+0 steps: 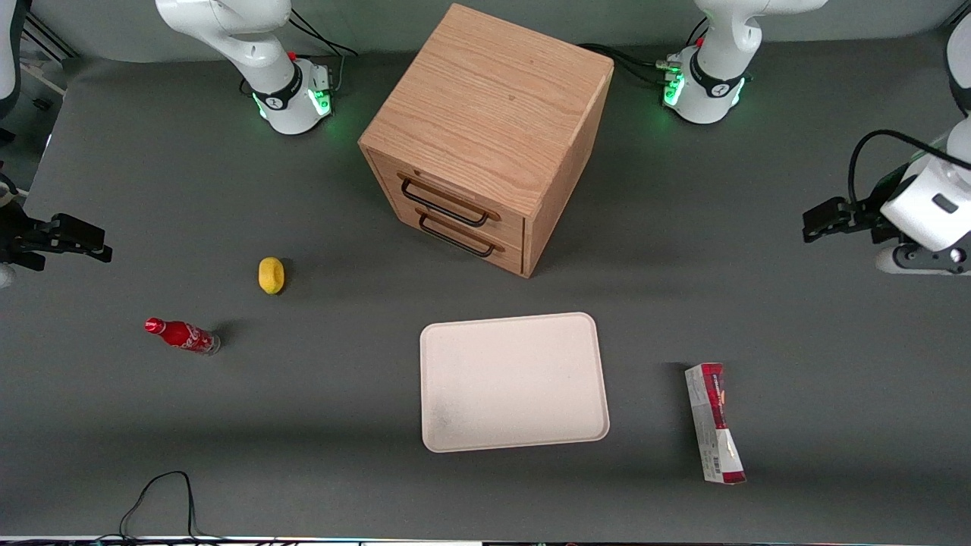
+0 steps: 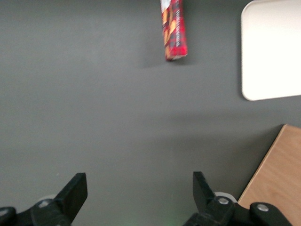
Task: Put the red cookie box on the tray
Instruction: 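Move the open left gripper over the red plaid cookie box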
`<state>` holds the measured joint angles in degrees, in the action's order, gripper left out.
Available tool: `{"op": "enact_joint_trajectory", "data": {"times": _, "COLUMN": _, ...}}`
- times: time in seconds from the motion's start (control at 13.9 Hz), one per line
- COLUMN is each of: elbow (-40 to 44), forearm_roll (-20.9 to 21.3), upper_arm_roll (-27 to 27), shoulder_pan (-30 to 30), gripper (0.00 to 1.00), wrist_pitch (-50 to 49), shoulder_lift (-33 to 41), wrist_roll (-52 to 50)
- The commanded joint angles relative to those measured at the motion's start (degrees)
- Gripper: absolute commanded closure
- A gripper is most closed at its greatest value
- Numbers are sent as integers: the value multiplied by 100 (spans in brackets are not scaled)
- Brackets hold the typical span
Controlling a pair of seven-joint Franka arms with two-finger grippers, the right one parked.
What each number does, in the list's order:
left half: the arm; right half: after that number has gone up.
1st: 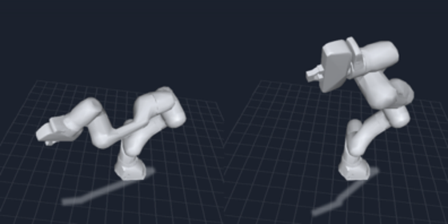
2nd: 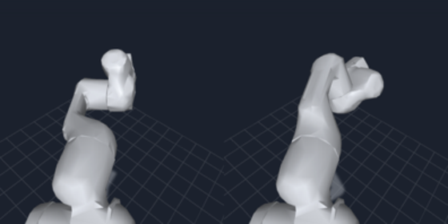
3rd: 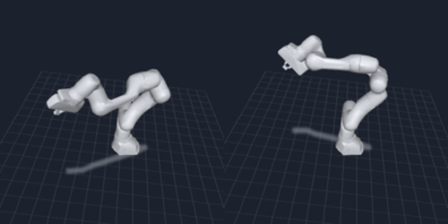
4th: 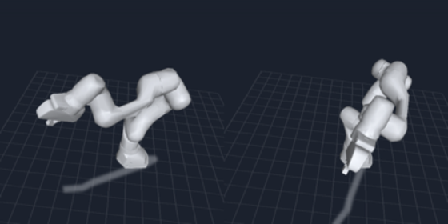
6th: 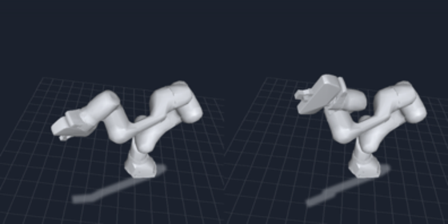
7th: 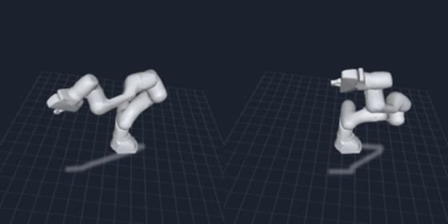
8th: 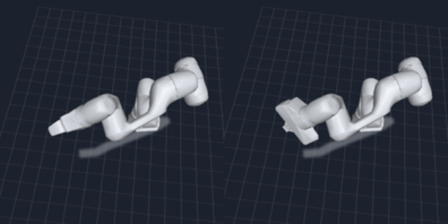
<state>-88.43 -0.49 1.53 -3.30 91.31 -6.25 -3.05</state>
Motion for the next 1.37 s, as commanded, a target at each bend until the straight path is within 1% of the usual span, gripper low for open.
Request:
{"op": "enact_joint_trajectory", "data": {"times": 0.0, "elbow": 1281, "forearm_roll": -38, "upper_arm_roll": -39, "shoulder_pan": -442, "gripper": 0, "wrist_pitch": -174, "shoulder_lift": -980, "wrist_roll": -721}}
{"op": "enact_joint_trajectory", "data": {"times": 0.07, "elbow": 1615, "forearm_roll": -38, "upper_arm_roll": -39, "shoulder_pan": -556, "gripper": 0, "wrist_pitch": -227, "shoulder_lift": -1235, "wrist_roll": -837}}
{"op": "enact_joint_trajectory", "data": {"times": 0.14, "elbow": 2245, "forearm_roll": -30, "upper_arm_roll": -39, "shoulder_pan": -688, "gripper": 0, "wrist_pitch": -305, "shoulder_lift": -1708, "wrist_roll": -934}}
{"op": "enact_joint_trajectory", "data": {"times": 0.36, "elbow": 3601, "forearm_roll": -21, "upper_arm_roll": -48, "shoulder_pan": -654, "gripper": 0, "wrist_pitch": -569, "shoulder_lift": -2676, "wrist_roll": -917}}
{"op": "enact_joint_trajectory", "data": {"times": 0.43, "elbow": 3883, "forearm_roll": -21, "upper_arm_roll": -56, "shoulder_pan": -619, "gripper": 0, "wrist_pitch": -613, "shoulder_lift": -2906, "wrist_roll": -891}}
{"op": "enact_joint_trajectory", "data": {"times": 0.86, "elbow": 3948, "forearm_roll": -3, "upper_arm_roll": -100, "shoulder_pan": -338, "gripper": 0, "wrist_pitch": -184, "shoulder_lift": -3250, "wrist_roll": -820}}
{"op": "enact_joint_trajectory", "data": {"times": 1.29, "elbow": 3860, "forearm_roll": 14, "upper_arm_roll": -92, "shoulder_pan": -399, "gripper": 0, "wrist_pitch": 221, "shoulder_lift": -3479, "wrist_roll": -925}}
